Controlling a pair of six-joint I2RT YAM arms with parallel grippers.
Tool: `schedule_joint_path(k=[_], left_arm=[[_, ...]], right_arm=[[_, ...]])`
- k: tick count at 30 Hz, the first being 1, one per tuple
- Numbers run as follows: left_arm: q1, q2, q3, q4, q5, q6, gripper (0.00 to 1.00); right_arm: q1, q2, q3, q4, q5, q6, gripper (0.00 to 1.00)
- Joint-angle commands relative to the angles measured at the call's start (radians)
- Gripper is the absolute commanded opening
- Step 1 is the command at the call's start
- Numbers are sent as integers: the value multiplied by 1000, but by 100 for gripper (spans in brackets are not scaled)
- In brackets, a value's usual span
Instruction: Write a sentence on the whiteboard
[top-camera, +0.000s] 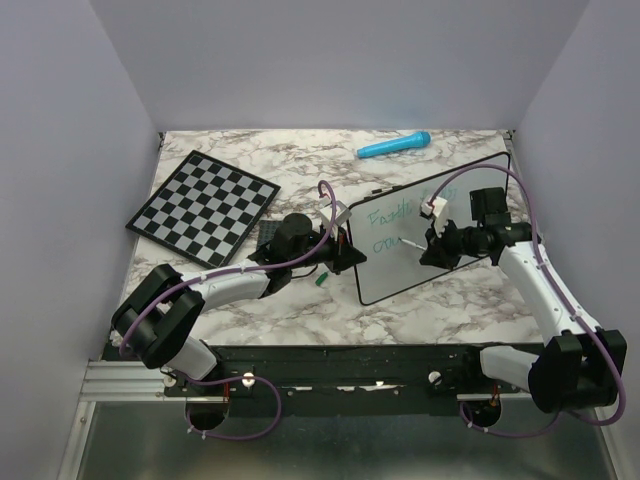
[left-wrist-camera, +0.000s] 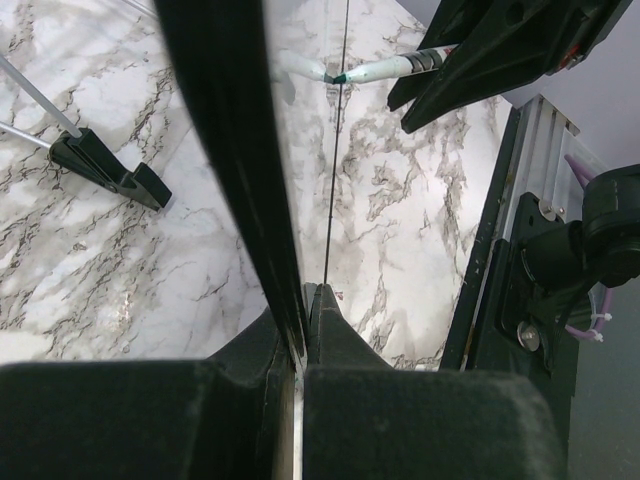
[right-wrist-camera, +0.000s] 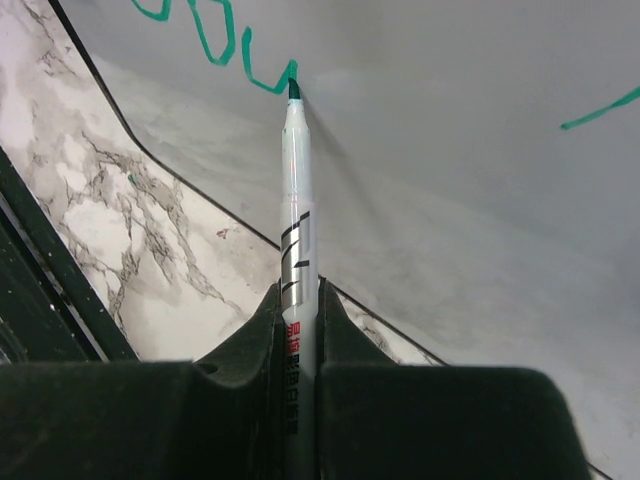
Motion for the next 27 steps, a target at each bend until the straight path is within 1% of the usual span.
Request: schedule_joint_path(k=[1, 9, 14, 19, 22, 27], left_arm=[[-12, 27, 0, -106, -2, 84, 0], [-12, 24, -3, -109, -2, 86, 0], [-12, 29, -1, -111, 0, 87, 0], [-12, 33, 5, -120, 4, 90, 0], [-12, 35, 7, -125, 6, 92, 0], [-12, 36, 7, -128, 8, 97, 0]], right_arm=[[-16, -17, -33, -1, 45, -14, 1], [-42, -15, -16, -1, 48, -12, 1], [-56, -57, 33, -42, -33, -25, 0], [-57, -100, 45, -73, -109, -35, 1], [-57, -123, 33, -68, -109, -37, 0], [-65, -117, 1, -33, -84, -34, 0]])
